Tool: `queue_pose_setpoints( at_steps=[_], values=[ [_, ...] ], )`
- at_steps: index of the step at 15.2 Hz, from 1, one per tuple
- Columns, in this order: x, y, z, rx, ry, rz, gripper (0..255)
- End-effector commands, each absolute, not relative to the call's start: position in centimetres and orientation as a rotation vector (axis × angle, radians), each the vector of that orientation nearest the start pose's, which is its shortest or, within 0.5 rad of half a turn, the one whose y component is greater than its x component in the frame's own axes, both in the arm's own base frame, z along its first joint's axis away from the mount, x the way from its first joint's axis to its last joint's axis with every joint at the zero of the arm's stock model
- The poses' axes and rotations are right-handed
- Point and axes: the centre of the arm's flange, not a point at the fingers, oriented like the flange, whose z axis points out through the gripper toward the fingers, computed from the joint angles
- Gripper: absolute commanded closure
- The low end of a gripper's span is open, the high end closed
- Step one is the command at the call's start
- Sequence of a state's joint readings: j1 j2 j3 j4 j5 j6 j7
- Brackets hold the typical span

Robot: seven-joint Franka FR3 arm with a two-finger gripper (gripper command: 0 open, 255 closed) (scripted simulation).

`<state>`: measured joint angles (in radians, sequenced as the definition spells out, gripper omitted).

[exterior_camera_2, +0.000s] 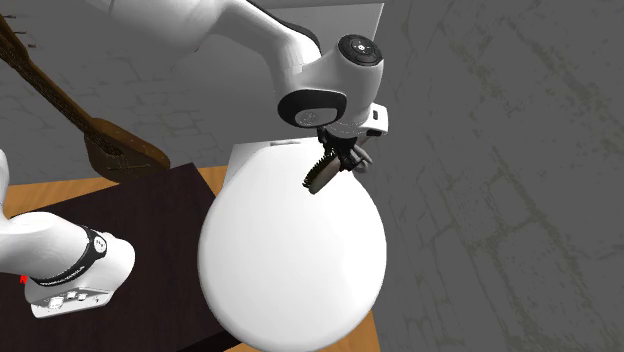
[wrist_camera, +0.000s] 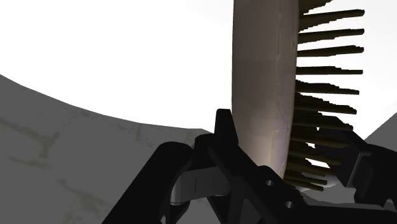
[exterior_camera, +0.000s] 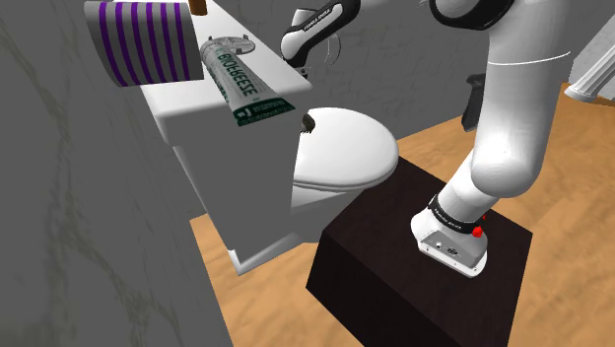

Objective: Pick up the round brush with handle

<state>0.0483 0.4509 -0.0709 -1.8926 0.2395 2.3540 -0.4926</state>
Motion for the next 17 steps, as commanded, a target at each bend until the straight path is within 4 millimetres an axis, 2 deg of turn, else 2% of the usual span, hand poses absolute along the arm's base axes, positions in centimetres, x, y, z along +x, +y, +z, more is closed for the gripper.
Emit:
queue_pose_setpoints(
  at_steps=[1, 7, 17],
  values=[
    [63.3, -1.0, 26.4, -2.974, -0.461, -0.068, 255],
    [63.2, -0.8, 26.6, -2.974, -0.461, -0.068, 255],
    [63.2, -0.8, 31.9, -2.974, -0.461, -0.068, 255]
  ],
)
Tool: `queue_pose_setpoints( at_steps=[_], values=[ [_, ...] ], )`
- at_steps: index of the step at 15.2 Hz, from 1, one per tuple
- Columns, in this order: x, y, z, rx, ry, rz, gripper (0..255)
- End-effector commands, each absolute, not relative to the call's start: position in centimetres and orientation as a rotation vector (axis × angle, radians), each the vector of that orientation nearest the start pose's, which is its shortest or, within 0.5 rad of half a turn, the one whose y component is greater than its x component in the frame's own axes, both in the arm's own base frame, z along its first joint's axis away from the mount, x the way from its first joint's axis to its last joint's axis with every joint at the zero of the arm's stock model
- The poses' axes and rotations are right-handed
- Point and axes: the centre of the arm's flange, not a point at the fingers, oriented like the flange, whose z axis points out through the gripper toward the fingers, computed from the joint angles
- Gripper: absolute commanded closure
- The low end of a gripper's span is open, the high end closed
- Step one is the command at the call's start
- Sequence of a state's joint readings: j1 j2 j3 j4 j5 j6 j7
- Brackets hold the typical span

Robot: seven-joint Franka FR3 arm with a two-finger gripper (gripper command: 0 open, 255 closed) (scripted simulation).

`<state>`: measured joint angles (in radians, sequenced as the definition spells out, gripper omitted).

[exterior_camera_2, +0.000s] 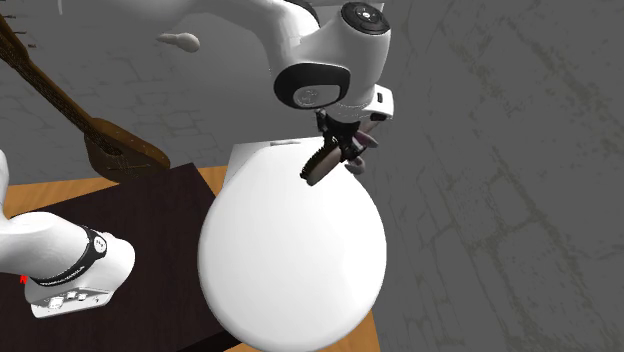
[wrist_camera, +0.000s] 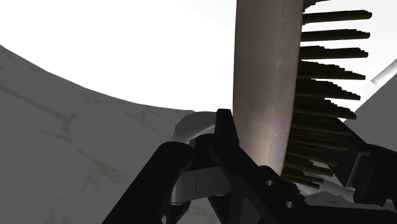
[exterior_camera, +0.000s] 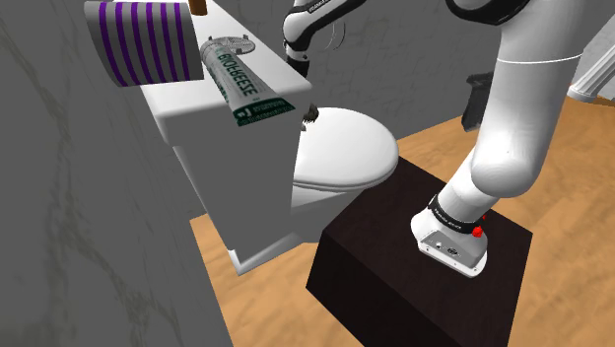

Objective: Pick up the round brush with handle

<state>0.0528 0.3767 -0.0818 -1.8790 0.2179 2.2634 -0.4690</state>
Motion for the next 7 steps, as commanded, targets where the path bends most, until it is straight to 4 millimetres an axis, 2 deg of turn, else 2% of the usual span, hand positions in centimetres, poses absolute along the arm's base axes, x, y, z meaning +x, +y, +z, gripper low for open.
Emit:
queue_pose_setpoints(
  at_steps=[1, 5, 7],
  values=[
    [63.2, -0.8, 32.4, -2.974, -0.461, -0.068, 255],
    [63.2, -0.8, 34.5, -2.974, -0.461, -0.068, 255],
    [63.2, -0.8, 34.6, -2.974, -0.461, -0.068, 255]
  ],
)
